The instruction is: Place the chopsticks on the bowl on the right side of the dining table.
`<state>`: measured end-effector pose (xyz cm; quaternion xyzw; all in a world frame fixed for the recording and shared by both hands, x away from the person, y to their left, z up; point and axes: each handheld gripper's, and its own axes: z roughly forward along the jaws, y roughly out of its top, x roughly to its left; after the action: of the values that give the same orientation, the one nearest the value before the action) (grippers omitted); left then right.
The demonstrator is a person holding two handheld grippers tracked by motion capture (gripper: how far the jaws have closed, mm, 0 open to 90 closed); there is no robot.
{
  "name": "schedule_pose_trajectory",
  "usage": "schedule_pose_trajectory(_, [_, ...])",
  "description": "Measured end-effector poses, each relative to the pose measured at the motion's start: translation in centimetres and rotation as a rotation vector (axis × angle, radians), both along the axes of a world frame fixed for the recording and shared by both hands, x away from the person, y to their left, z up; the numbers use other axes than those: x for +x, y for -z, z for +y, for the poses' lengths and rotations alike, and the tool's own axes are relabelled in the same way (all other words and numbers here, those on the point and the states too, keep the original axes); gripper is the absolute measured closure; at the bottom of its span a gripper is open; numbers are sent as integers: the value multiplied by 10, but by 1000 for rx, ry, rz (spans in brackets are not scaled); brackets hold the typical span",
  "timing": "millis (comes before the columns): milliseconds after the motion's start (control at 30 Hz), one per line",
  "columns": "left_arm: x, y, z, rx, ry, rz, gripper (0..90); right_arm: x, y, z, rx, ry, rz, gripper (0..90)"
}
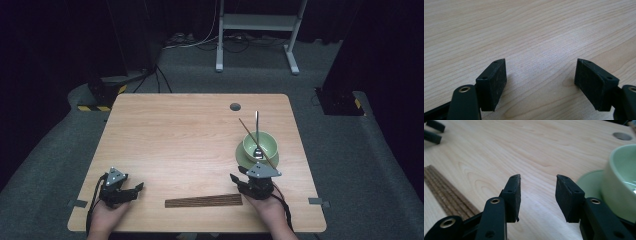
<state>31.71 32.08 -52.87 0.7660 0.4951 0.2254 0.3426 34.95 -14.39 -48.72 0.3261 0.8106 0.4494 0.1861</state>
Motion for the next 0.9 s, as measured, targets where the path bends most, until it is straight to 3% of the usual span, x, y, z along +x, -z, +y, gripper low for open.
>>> schedule_pose_trajectory(467, [0,0,0,0,0,0,258,-4,12,29,-25,-118,100,550])
schedule_pose_trajectory(700, [0,0,0,1,0,-1,258,-9,20,49,-81,-202,129,571])
schedule_pose_trajectory(900, [0,0,0,1,1,-2,259,-11,23,56,-107,-233,148,594])
